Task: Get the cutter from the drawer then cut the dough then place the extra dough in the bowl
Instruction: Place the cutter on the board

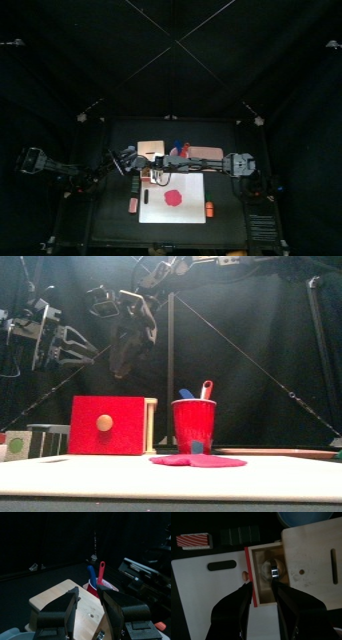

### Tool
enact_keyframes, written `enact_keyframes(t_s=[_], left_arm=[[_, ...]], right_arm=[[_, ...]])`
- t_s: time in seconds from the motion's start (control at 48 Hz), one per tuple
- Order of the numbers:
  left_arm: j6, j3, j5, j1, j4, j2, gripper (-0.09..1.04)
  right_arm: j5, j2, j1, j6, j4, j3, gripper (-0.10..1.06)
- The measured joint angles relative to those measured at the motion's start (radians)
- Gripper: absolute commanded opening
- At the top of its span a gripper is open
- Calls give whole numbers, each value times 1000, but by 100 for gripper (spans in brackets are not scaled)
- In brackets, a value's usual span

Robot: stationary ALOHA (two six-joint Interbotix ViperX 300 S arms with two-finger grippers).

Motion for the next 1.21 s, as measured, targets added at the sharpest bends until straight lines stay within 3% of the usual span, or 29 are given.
enact_keyframes(t_s=[0.542,0.875,1.208], left_arm=[[31,21,0,18,-2,-3,75],[31,41,0,17,0,-26,75],[29,63,-2,15,0,-63,74]], right_arm=[[8,98,-2,17,-54,-37,74],[3,107,2,29,-143,-41,74],[3,126,3,31,-153,-52,74]])
